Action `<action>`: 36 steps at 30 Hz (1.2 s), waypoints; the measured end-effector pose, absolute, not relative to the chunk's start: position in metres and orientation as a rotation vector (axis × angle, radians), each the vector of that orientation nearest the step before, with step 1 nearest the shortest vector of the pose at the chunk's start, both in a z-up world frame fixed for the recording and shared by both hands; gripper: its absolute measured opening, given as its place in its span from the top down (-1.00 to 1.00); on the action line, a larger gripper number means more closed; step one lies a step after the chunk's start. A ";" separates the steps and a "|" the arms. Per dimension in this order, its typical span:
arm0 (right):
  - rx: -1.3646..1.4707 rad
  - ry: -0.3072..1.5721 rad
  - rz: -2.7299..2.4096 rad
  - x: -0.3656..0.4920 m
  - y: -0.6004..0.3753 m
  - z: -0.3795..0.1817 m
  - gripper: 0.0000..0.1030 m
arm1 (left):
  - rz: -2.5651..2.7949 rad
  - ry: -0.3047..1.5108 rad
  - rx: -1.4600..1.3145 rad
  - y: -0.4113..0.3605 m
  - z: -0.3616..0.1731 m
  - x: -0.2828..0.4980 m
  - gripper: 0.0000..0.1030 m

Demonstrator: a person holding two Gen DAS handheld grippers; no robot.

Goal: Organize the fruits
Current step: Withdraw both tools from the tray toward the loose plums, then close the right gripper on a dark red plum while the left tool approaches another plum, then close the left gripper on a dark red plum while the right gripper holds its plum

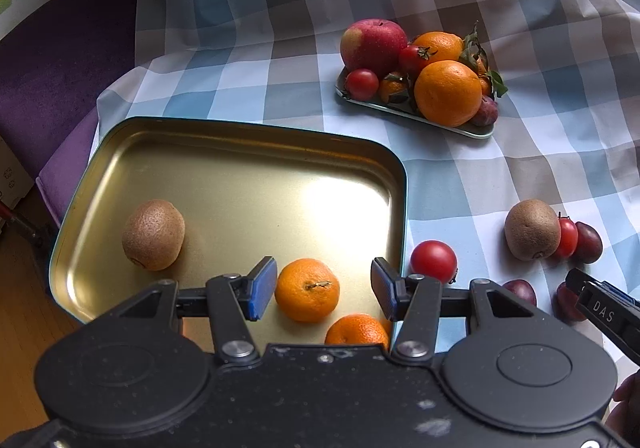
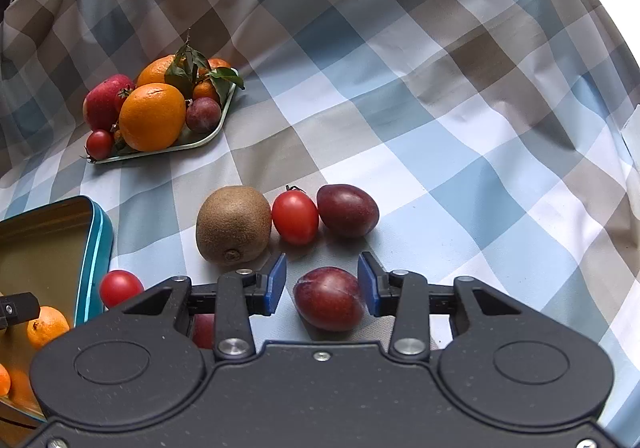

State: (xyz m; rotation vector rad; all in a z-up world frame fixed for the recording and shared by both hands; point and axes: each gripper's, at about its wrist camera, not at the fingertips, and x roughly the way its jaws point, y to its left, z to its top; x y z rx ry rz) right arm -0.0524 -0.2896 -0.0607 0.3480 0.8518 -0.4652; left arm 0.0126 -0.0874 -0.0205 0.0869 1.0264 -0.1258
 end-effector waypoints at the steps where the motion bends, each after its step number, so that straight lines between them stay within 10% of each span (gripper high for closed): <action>1: 0.348 0.860 -0.456 -0.054 -0.292 -0.064 0.02 | -0.131 1.026 0.091 -0.090 -0.021 0.012 -0.04; 25: 0.222 0.841 -0.370 -0.082 -0.292 -0.053 0.33 | -0.241 1.106 0.098 -0.147 -0.035 0.001 -0.03; 36: 0.177 0.852 -0.323 -0.082 -0.280 -0.066 0.10 | -0.231 1.112 0.115 -0.151 -0.038 -0.002 -0.03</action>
